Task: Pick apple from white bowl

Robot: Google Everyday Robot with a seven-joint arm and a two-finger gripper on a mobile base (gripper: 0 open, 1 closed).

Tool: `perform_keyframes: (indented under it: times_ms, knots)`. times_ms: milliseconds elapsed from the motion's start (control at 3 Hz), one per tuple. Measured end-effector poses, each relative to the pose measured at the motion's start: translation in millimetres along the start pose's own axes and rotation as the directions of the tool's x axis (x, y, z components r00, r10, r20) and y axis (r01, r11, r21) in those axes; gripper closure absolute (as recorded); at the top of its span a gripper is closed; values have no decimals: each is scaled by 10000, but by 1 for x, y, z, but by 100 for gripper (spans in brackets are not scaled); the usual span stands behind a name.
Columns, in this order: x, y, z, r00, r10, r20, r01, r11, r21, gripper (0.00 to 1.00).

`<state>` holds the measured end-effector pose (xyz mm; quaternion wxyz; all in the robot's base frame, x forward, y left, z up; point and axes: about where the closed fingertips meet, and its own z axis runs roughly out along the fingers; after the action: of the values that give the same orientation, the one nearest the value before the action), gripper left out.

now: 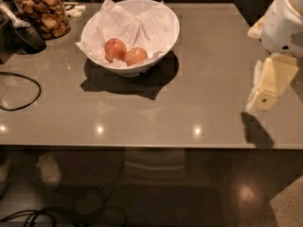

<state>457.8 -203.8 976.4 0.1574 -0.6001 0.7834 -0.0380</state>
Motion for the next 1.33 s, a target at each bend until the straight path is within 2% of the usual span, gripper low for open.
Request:
perform_keyframes:
  times_ms: [333, 667, 1000, 1333]
  knots:
    - [-43, -47, 17, 9980, -474, -422, 480, 9988, 139, 0]
    - [-47, -49, 16, 9981, -510, -345, 519, 9983, 255, 0]
    - [-50, -50, 17, 9987, -510, 35, 510, 9986, 129, 0]
    - [-59, -58, 27, 9996, -184, 236, 193, 9991, -371, 0]
